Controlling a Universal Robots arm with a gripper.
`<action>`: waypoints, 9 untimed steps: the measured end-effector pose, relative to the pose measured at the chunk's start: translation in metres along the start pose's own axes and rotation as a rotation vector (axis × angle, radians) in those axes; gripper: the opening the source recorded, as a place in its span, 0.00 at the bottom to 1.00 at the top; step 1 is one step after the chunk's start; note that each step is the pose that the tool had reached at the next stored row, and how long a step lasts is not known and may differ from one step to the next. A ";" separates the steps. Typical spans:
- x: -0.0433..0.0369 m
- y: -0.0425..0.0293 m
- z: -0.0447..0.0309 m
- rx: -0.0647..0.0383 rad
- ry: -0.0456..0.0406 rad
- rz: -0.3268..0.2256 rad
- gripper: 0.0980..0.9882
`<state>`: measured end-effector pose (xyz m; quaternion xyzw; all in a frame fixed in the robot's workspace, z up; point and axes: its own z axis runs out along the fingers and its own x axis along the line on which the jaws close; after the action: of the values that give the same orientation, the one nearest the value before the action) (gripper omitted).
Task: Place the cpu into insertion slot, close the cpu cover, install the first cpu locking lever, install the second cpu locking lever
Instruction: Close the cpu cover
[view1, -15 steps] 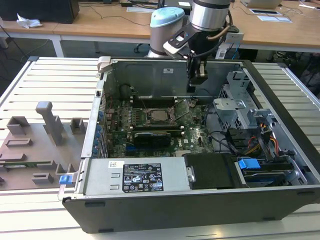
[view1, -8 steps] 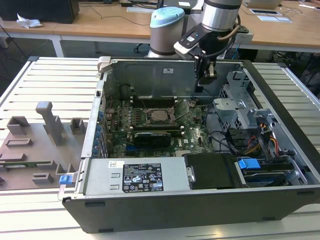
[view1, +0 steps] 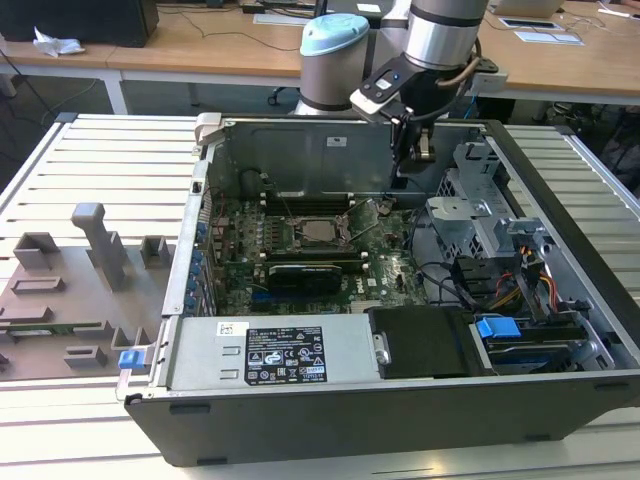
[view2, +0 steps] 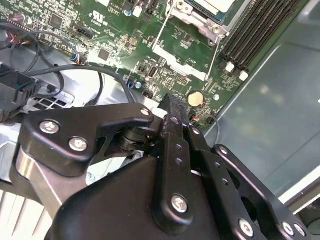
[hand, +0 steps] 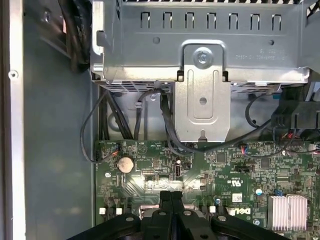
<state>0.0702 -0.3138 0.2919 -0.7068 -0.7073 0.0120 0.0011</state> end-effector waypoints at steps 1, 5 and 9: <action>0.0001 0.0002 0.0031 0.001 0.0000 0.000 0.01; 0.0001 0.0011 0.0112 0.004 -0.0001 0.000 0.01; 0.0003 0.0013 0.0194 0.007 0.0000 0.000 0.01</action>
<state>0.0712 -0.3138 0.2725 -0.7068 -0.7073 0.0144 0.0035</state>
